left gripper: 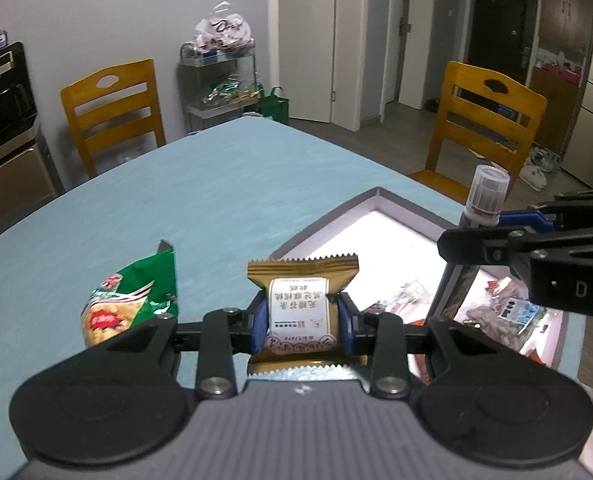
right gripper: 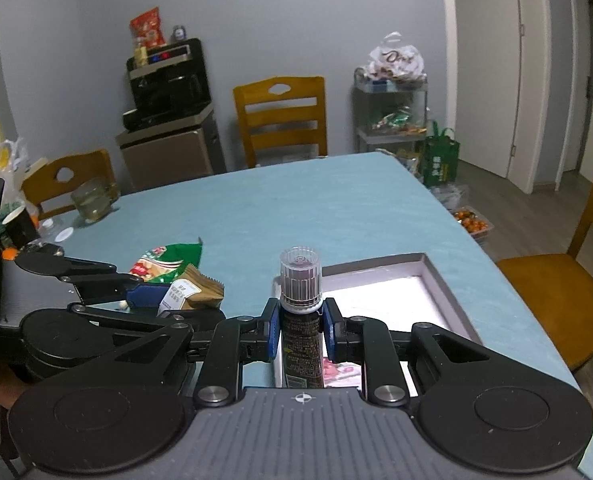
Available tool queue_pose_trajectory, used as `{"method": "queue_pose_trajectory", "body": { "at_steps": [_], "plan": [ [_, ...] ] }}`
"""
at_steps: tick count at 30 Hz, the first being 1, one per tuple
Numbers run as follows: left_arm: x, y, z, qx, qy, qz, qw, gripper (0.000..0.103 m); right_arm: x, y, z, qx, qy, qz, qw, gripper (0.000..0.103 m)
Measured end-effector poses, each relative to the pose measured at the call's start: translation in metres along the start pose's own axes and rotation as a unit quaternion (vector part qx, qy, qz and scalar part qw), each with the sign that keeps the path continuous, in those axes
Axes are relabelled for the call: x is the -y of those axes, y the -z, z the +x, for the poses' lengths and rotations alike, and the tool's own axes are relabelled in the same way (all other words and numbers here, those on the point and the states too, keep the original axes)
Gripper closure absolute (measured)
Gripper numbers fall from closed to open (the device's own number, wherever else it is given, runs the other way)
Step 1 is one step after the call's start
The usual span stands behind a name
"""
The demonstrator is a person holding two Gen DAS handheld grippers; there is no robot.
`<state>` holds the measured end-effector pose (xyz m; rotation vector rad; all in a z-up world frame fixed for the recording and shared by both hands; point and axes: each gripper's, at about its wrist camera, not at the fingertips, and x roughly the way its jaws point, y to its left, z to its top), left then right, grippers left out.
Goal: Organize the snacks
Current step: 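Carry the wafer packet and brown tube with both tools over the tray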
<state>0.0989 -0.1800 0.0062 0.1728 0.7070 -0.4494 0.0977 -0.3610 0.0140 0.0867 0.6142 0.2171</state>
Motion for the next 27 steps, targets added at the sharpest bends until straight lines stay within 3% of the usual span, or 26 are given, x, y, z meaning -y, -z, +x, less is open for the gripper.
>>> {"method": "queue_pose_trajectory", "body": {
  "at_steps": [16,27],
  "plan": [
    [0.044,-0.011,0.025,-0.009,0.05,0.037,0.998,0.071,0.031,0.013,-0.012,-0.009,0.043,0.027,0.999,0.08],
    [0.065,-0.016,0.05,-0.022,0.063,0.046,0.9967,0.071,0.047,0.019,-0.002,-0.031,0.051,0.033,0.998,0.08]
  ]
}}
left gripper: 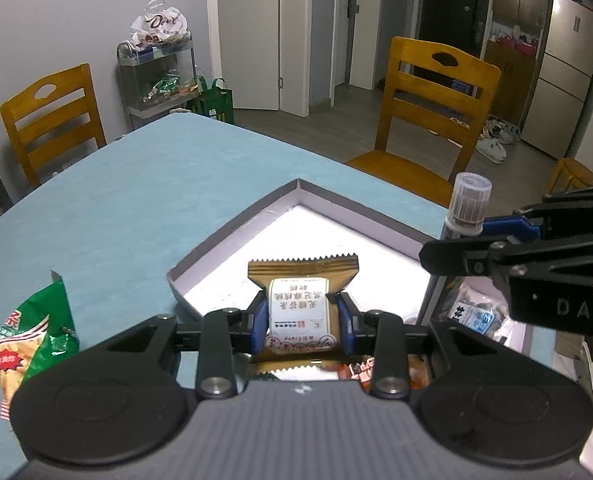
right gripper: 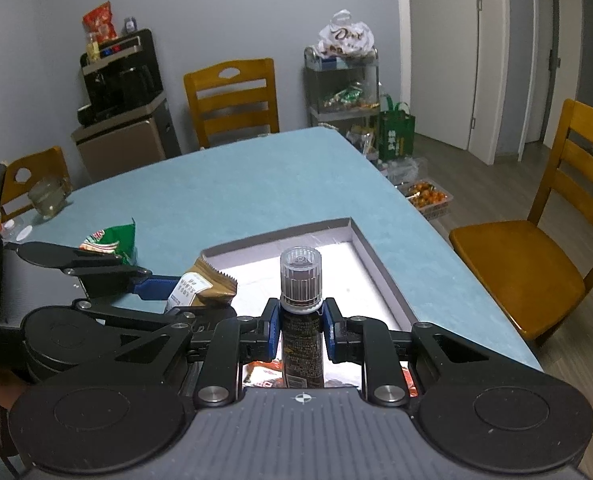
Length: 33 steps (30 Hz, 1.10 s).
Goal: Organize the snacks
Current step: 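Carry the wafer packet and brown tube with both tools over the tray, then lower the wafer packet and brown tube into the tray and open both tools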
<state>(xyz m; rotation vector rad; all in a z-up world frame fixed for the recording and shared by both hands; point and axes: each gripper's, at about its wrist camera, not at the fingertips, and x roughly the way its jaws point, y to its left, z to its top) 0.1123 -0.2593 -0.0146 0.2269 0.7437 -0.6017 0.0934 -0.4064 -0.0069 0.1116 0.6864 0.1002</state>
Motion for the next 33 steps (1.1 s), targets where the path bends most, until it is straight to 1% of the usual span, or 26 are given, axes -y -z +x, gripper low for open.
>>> {"method": "queue_pose_trajectory", "body": {
  "at_steps": [15,33],
  "plan": [
    [0.004,-0.006,0.026,-0.017,0.006,0.002,0.9998,0.071,0.008,-0.006,0.024,-0.021,-0.004,-0.002,1.0,0.08],
    [0.001,-0.011,0.057,-0.034,-0.006,-0.002,0.9994,0.071,0.011,-0.017,0.055,-0.031,-0.019,-0.02,0.999,0.079]
  ]
}}
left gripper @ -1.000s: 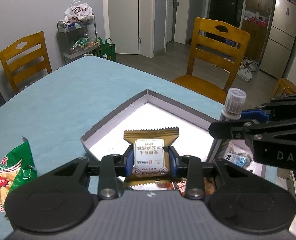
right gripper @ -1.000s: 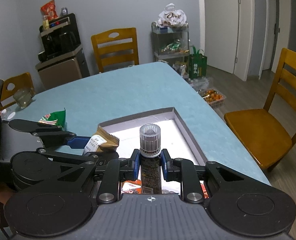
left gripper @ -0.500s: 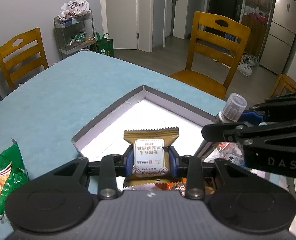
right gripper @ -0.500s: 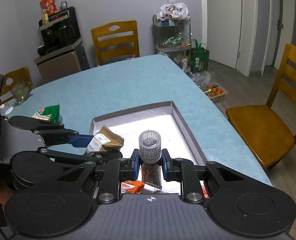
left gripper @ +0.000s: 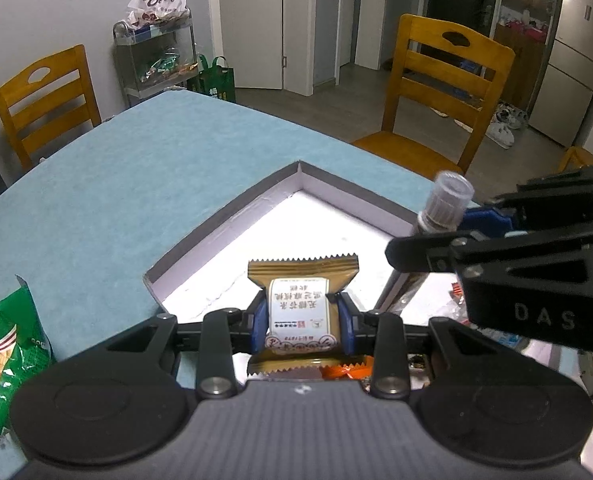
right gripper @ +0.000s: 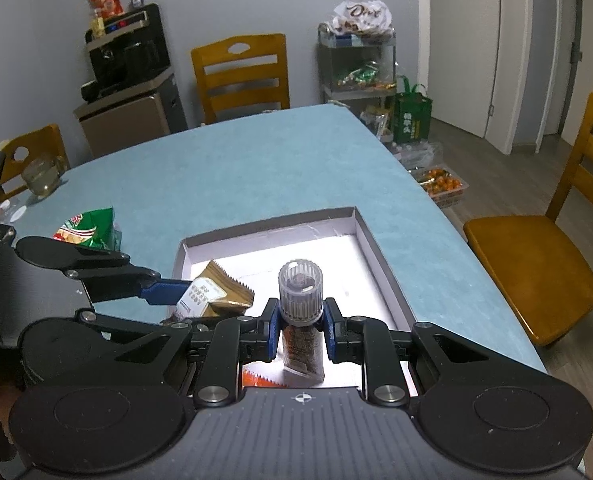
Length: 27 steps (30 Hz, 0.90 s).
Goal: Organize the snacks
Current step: 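Lower the wafer packet and brown tube into the tray and open both tools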
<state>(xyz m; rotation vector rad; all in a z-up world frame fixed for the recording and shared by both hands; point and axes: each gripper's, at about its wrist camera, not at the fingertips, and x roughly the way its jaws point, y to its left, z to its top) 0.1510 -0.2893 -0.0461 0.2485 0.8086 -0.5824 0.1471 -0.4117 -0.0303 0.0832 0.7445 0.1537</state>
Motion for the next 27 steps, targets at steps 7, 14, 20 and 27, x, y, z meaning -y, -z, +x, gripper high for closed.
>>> {"method": "queue_pose_trajectory", "body": {
  "at_steps": [7,14,20,27],
  "plan": [
    [-0.002,-0.004,0.015,-0.008,-0.006,-0.005,0.9999,0.071,0.006,-0.01,0.015,0.0,-0.004,-0.005,1.0,0.079],
    [-0.005,-0.007,0.029,-0.019,-0.01,-0.012,0.9997,0.071,0.01,-0.019,0.033,-0.006,-0.009,-0.012,1.0,0.079],
    [-0.01,-0.007,0.042,-0.031,-0.012,-0.022,0.9992,0.071,0.011,-0.022,0.05,-0.017,-0.012,-0.013,1.0,0.079],
    [-0.016,-0.007,0.053,-0.039,-0.012,-0.026,0.9988,0.071,0.01,-0.018,0.068,-0.033,-0.013,-0.014,0.999,0.079]
  ]
}}
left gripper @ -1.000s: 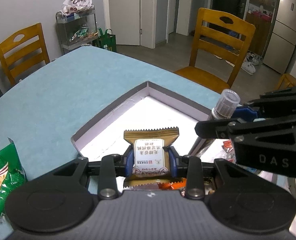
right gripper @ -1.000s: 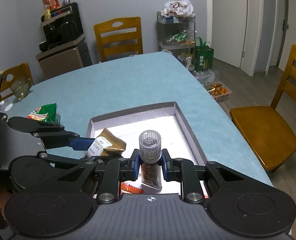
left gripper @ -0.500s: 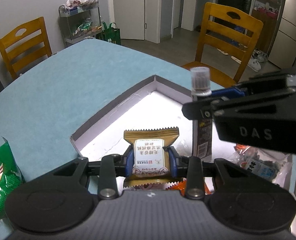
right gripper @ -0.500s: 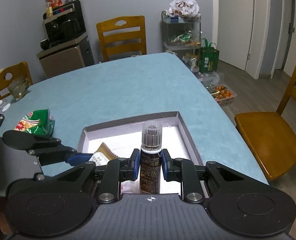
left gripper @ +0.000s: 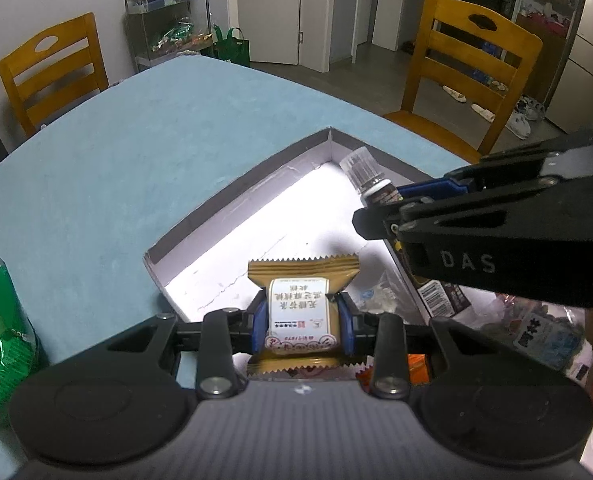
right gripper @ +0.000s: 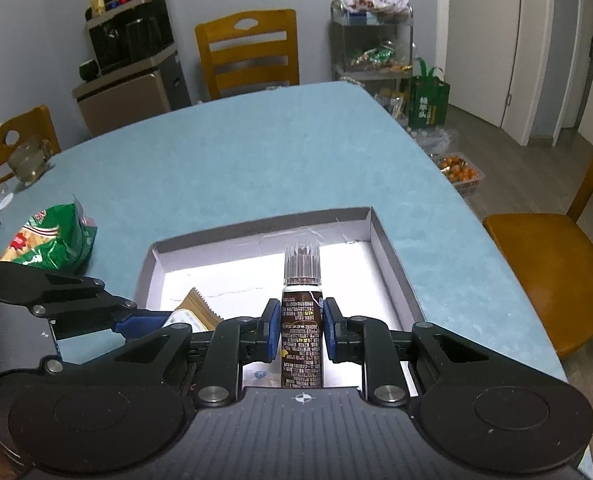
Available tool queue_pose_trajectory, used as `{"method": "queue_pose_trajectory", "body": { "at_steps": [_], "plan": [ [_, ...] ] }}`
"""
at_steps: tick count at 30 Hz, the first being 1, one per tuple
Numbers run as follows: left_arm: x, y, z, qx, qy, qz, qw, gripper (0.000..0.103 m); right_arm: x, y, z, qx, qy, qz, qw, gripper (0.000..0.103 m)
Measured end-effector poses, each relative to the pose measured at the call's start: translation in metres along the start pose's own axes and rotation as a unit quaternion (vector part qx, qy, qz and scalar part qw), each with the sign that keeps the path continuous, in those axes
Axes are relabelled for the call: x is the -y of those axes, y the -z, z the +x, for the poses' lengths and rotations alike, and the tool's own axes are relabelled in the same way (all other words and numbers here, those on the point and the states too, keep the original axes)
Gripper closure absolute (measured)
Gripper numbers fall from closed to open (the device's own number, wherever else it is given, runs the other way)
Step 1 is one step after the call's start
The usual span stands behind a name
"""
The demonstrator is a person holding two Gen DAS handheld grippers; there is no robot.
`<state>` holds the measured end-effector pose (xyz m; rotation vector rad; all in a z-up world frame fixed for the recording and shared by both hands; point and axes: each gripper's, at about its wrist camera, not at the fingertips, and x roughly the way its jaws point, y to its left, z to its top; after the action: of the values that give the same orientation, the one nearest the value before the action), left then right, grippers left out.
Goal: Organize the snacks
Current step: 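Lower the wafer packet and brown tube into the tray and open both tools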
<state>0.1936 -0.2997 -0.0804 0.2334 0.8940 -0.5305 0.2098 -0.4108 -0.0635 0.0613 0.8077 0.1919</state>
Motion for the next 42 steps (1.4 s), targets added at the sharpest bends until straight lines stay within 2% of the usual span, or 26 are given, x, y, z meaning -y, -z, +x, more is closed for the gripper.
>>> {"method": "queue_pose_trajectory", "body": {
  "at_steps": [20,31,34,42],
  "plan": [
    [-0.004,-0.003,0.026,-0.013,0.01,0.006,0.9998,0.07,0.001,0.006,0.022,-0.031,0.009,-0.004,0.999,0.079],
    [-0.001,0.001,0.021,-0.007,0.01,-0.001,0.9999,0.067,0.003,0.009,0.014,-0.025,0.012,0.004,1.0,0.078],
    [0.0,0.001,0.017,-0.003,0.013,0.003,0.9999,0.067,0.002,0.01,0.011,-0.023,0.013,0.004,1.0,0.069],
    [0.002,0.001,0.005,0.008,0.014,0.007,0.9999,0.067,-0.001,0.011,0.003,-0.012,0.015,0.008,1.0,0.065]
  ]
}}
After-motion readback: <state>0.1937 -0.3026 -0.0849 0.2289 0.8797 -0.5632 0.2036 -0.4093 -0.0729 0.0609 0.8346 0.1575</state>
